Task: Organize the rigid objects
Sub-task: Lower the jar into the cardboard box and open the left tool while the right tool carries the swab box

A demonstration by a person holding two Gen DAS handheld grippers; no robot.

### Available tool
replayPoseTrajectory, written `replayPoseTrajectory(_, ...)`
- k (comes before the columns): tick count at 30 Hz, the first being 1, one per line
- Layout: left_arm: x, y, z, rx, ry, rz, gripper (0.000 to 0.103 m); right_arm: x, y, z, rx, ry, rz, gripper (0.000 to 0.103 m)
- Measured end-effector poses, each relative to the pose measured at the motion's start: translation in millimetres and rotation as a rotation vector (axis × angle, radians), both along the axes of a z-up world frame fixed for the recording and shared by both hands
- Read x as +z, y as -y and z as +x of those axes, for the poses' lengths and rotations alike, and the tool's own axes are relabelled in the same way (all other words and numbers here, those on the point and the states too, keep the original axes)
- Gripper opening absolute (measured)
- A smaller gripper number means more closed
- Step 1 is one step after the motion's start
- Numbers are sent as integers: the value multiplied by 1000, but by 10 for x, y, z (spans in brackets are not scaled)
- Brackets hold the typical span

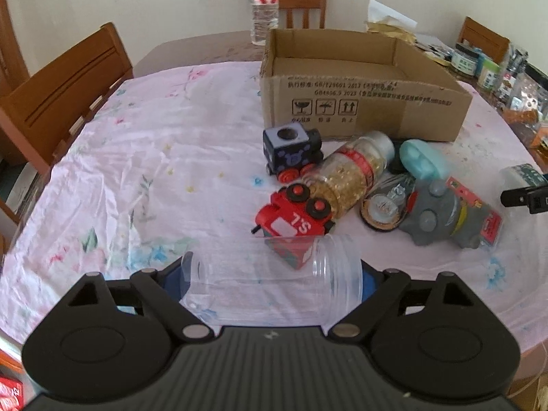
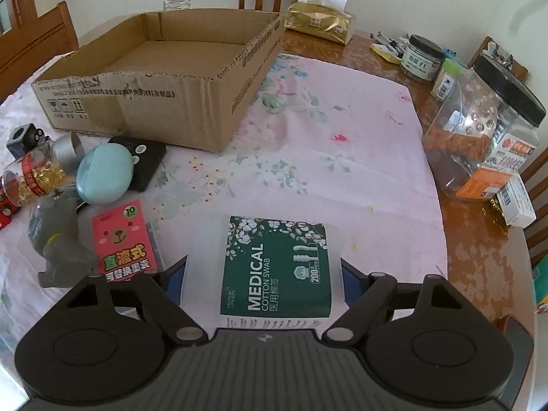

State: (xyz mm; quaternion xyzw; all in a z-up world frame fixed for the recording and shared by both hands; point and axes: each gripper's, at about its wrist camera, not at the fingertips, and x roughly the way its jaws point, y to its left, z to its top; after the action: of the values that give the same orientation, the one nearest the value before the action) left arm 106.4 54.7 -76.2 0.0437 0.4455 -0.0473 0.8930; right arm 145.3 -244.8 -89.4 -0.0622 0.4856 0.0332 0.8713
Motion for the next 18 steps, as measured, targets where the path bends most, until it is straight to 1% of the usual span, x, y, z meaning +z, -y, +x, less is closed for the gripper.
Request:
replayPoseTrajectory(4,263,-49,96,-58,-13,-9,90,196,-12,-19,42,13,11,87)
replayPoseTrajectory(8,567,-45,243,-129,18,14,90,437,-45,-7,90,49,12,87)
replayPoseTrajectory(13,873,24,584,-211,55,13,90,805,-99,85,131,100,48,87)
replayPoseTrajectory(18,1066,183,1028,-288,112,5,90,1087,-176,227,136,157,69,87)
